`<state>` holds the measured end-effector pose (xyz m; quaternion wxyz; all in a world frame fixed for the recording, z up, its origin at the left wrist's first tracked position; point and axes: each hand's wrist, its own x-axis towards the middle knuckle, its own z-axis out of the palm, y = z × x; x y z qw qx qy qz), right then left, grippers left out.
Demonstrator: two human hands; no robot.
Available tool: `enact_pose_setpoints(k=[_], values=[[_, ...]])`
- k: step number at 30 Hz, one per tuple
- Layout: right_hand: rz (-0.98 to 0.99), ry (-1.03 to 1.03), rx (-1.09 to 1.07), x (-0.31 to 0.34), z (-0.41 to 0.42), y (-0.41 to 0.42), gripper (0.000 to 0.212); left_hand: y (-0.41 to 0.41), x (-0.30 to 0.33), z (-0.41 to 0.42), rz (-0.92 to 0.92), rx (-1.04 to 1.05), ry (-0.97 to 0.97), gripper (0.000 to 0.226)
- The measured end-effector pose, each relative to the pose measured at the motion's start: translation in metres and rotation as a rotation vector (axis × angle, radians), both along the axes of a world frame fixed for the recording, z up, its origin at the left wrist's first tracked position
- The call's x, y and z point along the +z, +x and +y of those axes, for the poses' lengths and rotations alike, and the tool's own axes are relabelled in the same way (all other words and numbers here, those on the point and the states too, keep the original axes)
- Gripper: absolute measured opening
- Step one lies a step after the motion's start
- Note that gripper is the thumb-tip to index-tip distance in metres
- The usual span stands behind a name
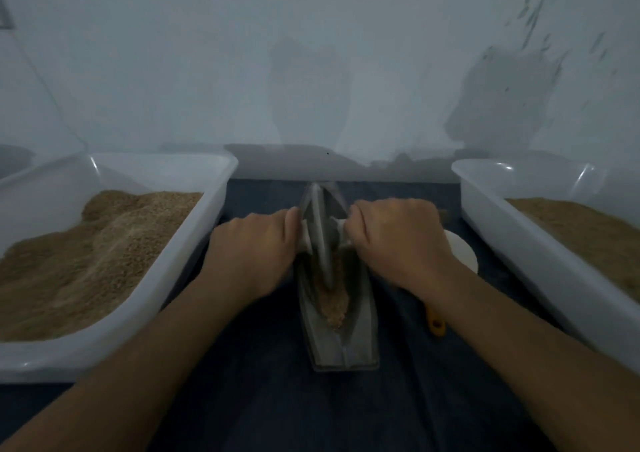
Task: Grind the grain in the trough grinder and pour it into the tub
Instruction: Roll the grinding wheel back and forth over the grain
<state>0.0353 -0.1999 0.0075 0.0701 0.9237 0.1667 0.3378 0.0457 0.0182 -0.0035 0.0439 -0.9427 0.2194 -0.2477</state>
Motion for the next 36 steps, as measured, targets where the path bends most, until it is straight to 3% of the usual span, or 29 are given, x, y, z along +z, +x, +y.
enact_pose_setpoints(k=[2, 4, 6, 10, 13, 16, 20, 23, 26, 29, 32, 36], values=[[-0.047, 0.11, 0.023, -0.006, -0.001, -0.032, 0.033, -0.032, -0.001, 0.005, 0.004, -0.062, -0.084, 0.028], [-0.1, 0.085, 0.022, -0.011, -0.004, -0.05, 0.032, -0.05, -0.002, 0.006, 0.011, -0.062, -0.191, 0.036], [-0.092, 0.084, 0.027, -0.011, -0.005, -0.047, 0.032, -0.048, -0.001, 0.005, 0.013, -0.042, -0.18, 0.037], [0.095, 0.126, -0.085, 0.003, 0.0, 0.007, 0.044, 0.011, 0.001, -0.009, -0.003, 0.096, 0.068, 0.025], [0.283, 0.109, -0.131, 0.013, -0.006, 0.068, 0.043, 0.064, 0.012, -0.021, 0.103, 0.218, 0.036, 0.024], [0.415, 0.216, -0.158, 0.015, -0.013, 0.093, 0.041, 0.088, 0.022, -0.028, 0.175, 0.236, -0.005, 0.03], [0.26, 0.064, -0.11, 0.004, -0.013, 0.051, 0.02, 0.05, 0.024, -0.028, 0.099, 0.157, 0.013, 0.027], [0.187, 0.138, -0.042, -0.002, -0.008, -0.006, 0.035, -0.004, 0.008, -0.012, 0.002, 0.086, 0.005, 0.029], [0.015, 0.15, 0.029, -0.01, -0.009, -0.049, 0.032, -0.049, 0.0, -0.002, -0.044, 0.032, -0.168, 0.038], [-0.03, 0.112, 0.024, -0.009, -0.007, -0.047, 0.034, -0.041, 0.001, 0.002, -0.013, -0.006, -0.175, 0.038], [0.072, 0.053, -0.074, 0.002, 0.002, 0.001, 0.046, 0.0, -0.001, -0.006, -0.042, 0.06, 0.018, 0.031], [0.444, 0.184, -0.215, 0.018, -0.007, 0.081, 0.048, 0.064, 0.012, -0.026, 0.001, 0.212, 0.067, 0.031]])
